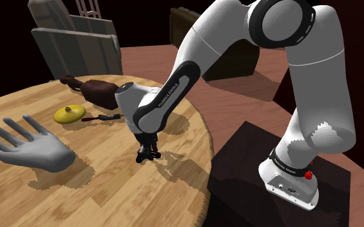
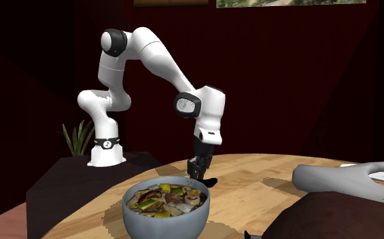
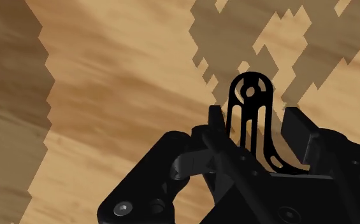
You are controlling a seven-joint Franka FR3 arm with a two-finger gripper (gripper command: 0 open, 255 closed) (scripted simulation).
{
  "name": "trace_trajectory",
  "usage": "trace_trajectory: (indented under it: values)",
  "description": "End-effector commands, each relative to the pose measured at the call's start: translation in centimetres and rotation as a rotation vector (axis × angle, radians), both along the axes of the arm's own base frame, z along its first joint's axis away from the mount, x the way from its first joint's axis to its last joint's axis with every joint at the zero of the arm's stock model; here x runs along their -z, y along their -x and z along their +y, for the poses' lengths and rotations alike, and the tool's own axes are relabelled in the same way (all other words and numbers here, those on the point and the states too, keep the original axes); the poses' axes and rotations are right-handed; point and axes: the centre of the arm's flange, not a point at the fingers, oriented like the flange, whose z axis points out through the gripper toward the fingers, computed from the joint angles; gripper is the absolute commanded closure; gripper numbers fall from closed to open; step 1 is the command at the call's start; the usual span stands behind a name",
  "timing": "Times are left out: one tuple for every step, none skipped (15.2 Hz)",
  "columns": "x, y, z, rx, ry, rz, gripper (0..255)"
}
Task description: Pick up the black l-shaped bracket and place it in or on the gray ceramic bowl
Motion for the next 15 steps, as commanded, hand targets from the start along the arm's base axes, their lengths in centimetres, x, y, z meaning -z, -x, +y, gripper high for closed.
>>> trace_trajectory:
  values:
    - [0.8,0.1,-0.4,0.003,0.007,0.012,255]
    - [0.7,0.1,-0.4,0.003,0.007,0.012,255]
    - [0.7,0.2,-0.3,0.003,0.007,0.012,255]
    - [0.9,0.4,-0.3,0.003,0.007,0.012,255]
    - [0.9,0.3,-0.2,0.003,0.007,0.012,255]
    - [0.7,0.3,-0.4,0.003,0.007,0.012,255]
    - [0.2,0.3,-0.4,0.003,0.007,0.012,255]
    - [-0.3,0.3,-0.4,0.003,0.007,0.012,255]
    - [-0.8,0.3,-0.4,0.003,0.007,0.012,255]
    - [-1.4,0.3,-0.4,0.003,0.007,0.012,255]
    - [-1.9,0.3,-0.4,0.003,0.007,0.012,255]
    - [-2.4,0.3,-0.4,0.003,0.007,0.012,255]
    - [-2.9,0.3,-0.4,0.003,0.007,0.012,255]
    - [-3.5,0.3,-0.4,0.003,0.007,0.012,255]
    - [-4.0,0.3,-0.4,0.003,0.007,0.012,255]
